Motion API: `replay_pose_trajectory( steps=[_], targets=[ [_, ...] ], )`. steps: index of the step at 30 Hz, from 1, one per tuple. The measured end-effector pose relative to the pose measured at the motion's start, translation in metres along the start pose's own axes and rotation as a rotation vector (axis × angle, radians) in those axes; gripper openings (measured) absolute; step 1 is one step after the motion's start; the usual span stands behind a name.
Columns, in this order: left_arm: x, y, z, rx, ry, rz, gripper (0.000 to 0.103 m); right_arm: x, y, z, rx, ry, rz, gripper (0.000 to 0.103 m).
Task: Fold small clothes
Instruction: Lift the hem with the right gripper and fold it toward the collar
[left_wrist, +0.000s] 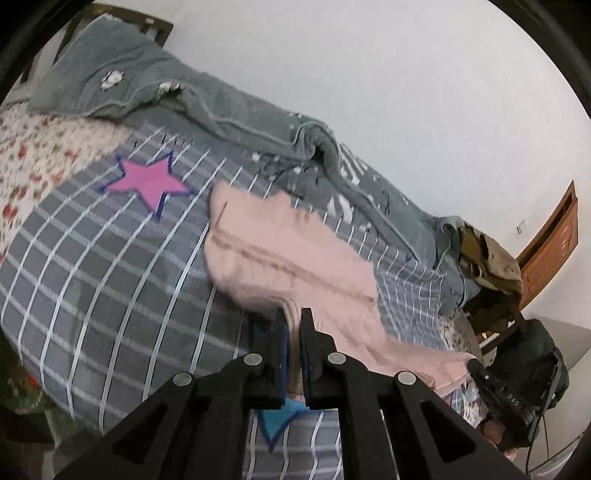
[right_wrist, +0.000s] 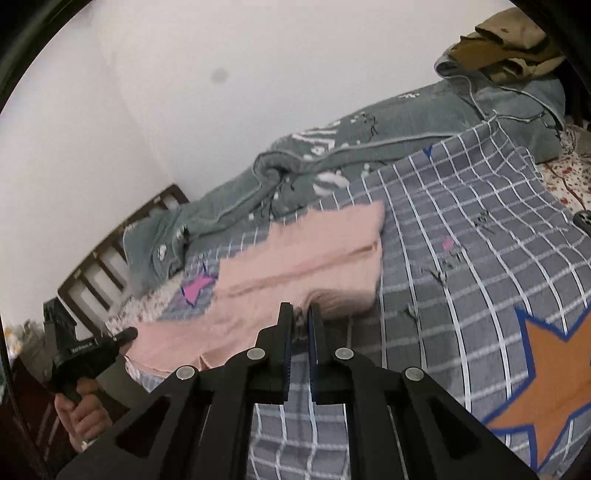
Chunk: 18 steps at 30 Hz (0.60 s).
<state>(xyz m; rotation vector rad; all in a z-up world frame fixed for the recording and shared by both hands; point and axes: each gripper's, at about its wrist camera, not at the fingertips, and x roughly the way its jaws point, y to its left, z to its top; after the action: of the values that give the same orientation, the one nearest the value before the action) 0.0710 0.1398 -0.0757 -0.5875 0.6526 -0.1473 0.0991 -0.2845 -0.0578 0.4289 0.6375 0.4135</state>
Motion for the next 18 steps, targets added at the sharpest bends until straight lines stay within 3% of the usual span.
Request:
replay_pose_trajectory(
  steps=[11,18],
  targets=[
    [0.054,-0.009,0.074,-0.018,-0.067,0.050,0.006,0.058,-0.008,0.081,0.113,-0.076,0.080,0.007],
    [0.107,-0.011,0.107,0.032,-0.086,0.116,0.006,0.120,-0.014,0.120,0.128,-0.079,0.060,0.007]
  ],
)
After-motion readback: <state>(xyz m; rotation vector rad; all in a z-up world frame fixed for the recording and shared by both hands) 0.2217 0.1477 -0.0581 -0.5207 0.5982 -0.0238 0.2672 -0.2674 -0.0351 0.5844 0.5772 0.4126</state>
